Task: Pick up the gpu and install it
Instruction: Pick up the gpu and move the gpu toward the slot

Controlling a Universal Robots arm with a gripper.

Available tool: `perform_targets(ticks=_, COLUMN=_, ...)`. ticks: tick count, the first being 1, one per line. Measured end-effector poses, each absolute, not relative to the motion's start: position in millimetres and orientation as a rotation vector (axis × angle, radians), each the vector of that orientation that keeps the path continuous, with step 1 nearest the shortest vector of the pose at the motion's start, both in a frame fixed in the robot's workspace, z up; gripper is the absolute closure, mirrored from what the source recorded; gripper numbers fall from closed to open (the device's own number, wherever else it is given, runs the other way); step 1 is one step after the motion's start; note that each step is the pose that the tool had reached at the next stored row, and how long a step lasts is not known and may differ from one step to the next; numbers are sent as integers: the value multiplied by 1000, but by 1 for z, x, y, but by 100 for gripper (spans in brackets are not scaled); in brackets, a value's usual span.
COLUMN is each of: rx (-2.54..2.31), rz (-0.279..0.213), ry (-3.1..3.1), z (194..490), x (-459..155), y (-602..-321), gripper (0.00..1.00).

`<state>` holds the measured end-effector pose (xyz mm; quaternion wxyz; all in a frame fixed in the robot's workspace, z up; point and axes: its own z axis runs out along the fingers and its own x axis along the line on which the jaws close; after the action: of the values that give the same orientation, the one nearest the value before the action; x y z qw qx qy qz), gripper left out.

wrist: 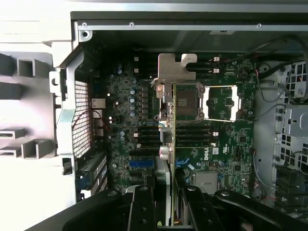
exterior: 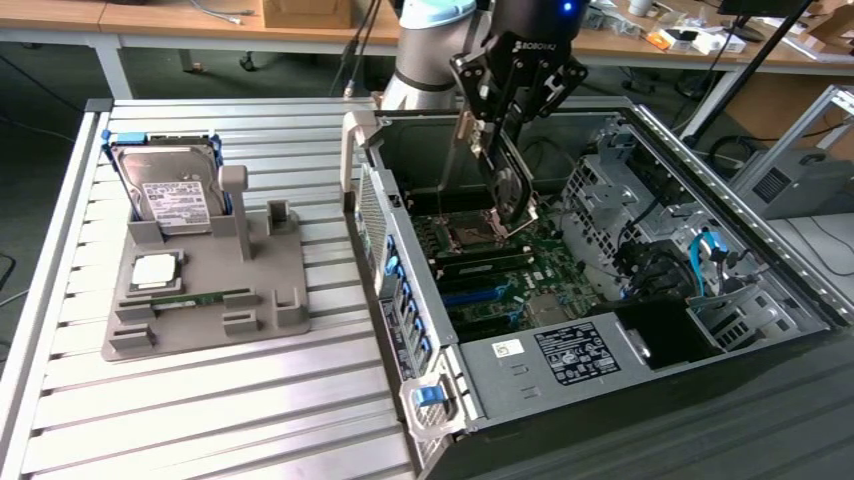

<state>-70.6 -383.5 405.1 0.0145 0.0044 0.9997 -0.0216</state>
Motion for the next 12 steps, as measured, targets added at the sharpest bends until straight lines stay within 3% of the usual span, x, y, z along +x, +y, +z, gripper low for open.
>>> perform_targets(ticks=12, rx=14, rz=-67, ry=3112, z=404, x=-66, y=-384, gripper=73)
